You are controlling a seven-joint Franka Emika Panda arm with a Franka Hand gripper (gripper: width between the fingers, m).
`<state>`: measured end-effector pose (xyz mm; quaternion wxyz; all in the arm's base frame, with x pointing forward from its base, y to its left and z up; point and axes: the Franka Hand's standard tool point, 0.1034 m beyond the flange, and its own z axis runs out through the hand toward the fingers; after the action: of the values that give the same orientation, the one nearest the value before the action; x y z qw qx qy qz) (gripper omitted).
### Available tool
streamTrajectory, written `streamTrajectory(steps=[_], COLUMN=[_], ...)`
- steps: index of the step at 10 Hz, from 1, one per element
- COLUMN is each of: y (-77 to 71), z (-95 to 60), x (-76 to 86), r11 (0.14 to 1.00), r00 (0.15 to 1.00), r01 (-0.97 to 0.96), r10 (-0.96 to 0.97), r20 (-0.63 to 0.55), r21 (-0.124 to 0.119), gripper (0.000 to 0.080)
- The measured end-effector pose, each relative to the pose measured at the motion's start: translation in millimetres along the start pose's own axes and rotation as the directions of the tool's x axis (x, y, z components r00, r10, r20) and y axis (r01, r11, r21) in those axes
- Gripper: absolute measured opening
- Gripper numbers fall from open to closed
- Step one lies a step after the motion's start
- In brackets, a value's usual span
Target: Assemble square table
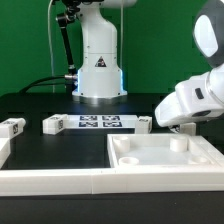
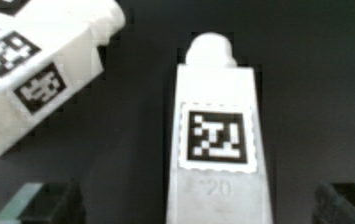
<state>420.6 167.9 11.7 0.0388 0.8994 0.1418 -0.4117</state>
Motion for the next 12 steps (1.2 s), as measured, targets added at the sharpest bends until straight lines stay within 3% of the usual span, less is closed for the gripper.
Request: streamTrajectory(steps=[6,8,9,10,12], y=[-0.7,-0.3,-0.2,-0.3,-0.5], z=[5.6,5.5,5.5,5.6,5.6], x=[2.2,2.4,2.5,2.5,2.4], r11=[1.000,1.000,1.000,1.000,1.000], r00=[1.000,1.000,1.000,1.000,1.000], r01=[-0.012,-0.012,-0.012,-0.012,-0.012], r10=[0.012,0.012,0.012,0.012,0.012], r20=[-0.001,-0.002,-0.002,-0.002,-0.002], r21=[0.003,0.004,0.004,0.004,0.004], gripper=[0.0649,0.0386,0.0386,0.0290,0.0290])
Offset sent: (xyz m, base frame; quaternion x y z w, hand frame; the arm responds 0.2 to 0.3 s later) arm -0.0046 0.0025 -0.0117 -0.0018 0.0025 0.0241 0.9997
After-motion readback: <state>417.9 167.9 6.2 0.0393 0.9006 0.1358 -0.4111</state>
